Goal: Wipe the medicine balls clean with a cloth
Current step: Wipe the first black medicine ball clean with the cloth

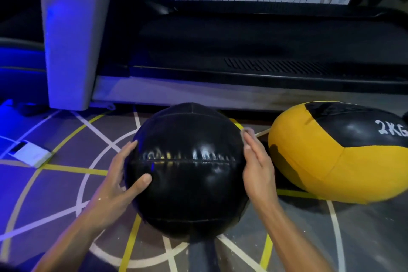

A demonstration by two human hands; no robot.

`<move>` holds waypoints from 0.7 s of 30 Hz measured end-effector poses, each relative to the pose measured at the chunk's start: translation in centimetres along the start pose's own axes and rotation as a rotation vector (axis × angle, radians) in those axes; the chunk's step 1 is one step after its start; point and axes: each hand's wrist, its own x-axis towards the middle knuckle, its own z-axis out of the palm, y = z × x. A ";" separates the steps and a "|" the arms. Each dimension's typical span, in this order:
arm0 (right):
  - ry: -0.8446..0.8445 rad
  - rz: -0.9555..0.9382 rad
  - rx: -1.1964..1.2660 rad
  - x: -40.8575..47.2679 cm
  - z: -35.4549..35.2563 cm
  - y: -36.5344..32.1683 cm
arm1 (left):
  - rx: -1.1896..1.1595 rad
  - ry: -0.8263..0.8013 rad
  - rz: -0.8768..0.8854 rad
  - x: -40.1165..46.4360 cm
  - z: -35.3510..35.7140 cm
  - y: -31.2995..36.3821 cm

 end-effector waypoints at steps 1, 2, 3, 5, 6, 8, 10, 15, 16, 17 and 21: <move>-0.033 -0.108 -0.113 -0.2 0.9 -1.2 | -0.009 -0.003 -0.001 0.0 0.0 0.0; -0.062 -0.249 -0.230 -0.6 1.8 -2.4 | -0.020 -0.006 -0.001 0.0 0.1 0.1; -0.095 -0.411 -0.332 -1.3 2.7 -3.4 | -0.030 -0.004 -0.004 -0.1 0.0 0.1; -0.229 -0.703 -0.465 -2.9 3.6 -4.4 | -0.032 0.009 -0.004 -0.6 -0.3 0.1; -0.306 -0.792 -0.499 -3.5 3.4 -4.2 | -0.025 0.015 0.004 -1.0 -0.6 -0.1; -0.358 -0.783 -0.438 -3.3 1.8 -2.5 | 0.001 0.027 0.027 -1.7 -1.1 -0.7; -0.250 -0.452 -0.206 -1.7 -0.2 -0.4 | 0.048 0.029 0.056 -2.5 -1.5 -1.7; -0.147 0.023 0.060 2.3 -0.3 -0.5 | 0.039 0.030 0.064 -3.4 -0.8 -1.5; -0.148 -0.104 -0.012 2.3 1.1 -2.0 | 0.034 0.033 0.058 -3.5 -0.5 -1.4; -0.178 -0.261 -0.091 2.1 2.8 -3.7 | 0.027 0.030 0.052 -3.5 -0.2 -1.3; -0.563 -0.823 -0.586 -3.5 9.5 -7.0 | 0.089 0.023 0.107 -3.6 1.2 -1.1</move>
